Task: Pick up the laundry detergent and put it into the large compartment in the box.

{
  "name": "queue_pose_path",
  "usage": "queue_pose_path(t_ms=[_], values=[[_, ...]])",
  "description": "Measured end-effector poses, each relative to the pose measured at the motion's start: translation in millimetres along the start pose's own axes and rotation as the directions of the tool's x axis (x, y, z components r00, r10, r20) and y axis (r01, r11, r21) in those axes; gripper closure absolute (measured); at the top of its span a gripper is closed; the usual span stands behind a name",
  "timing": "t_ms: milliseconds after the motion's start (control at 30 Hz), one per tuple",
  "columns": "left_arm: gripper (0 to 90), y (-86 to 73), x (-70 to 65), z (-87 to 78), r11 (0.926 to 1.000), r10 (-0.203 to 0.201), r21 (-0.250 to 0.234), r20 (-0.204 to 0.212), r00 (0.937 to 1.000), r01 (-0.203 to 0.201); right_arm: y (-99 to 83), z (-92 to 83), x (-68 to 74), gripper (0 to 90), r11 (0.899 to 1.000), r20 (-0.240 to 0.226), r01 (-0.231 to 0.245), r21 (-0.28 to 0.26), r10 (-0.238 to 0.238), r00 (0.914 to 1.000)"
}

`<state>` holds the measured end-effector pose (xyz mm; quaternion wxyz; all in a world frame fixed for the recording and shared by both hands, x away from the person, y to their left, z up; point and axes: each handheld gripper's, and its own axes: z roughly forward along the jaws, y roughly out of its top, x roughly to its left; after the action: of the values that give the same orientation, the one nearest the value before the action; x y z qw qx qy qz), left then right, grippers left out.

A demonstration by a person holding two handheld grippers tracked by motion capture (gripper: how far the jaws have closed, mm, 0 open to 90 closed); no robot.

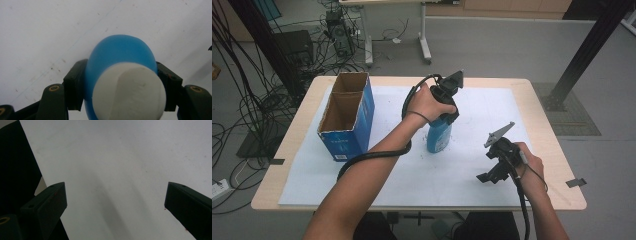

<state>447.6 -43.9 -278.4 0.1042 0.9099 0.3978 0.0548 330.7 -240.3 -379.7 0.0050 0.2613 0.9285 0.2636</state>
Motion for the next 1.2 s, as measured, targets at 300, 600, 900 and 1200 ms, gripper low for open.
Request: queue_pose_path(t_ms=[300, 600, 900, 1200], values=[[36.9, -0.9, -0.4, 0.0, 1.0000, 0.001, -0.009, -0.004, 1.0000, -0.001, -0.1, 0.0, 0.2, 4.2, 1.000, 0.001, 0.001, -0.003, -0.001, 1.0000], [37.0, -2.0, -0.8, -0.1, 0.9998, 0.005, -0.018, -0.006, 1.0000, -0.006, 0.1, 0.2, 0.7, 4.2, 1.000, 0.000, 0.002, -0.002, -0.002, 1.0000], [37.3, -0.7, -1.9, -0.8, 0.9998, 0.014, -0.013, -0.009, 0.9999, -0.014, -1.6, -1.4, -1.0, 4.2, 1.000, 0.001, -0.003, -0.007, 0.003, 1.0000], [37.4, -1.0, -0.8, -1.8, 1.0000, 0.000, -0.008, -0.002, 1.0000, 0.000, -1.7, -2.6, -1.9, 4.2, 1.000, 0.006, -0.004, -0.007, 0.004, 1.0000]])
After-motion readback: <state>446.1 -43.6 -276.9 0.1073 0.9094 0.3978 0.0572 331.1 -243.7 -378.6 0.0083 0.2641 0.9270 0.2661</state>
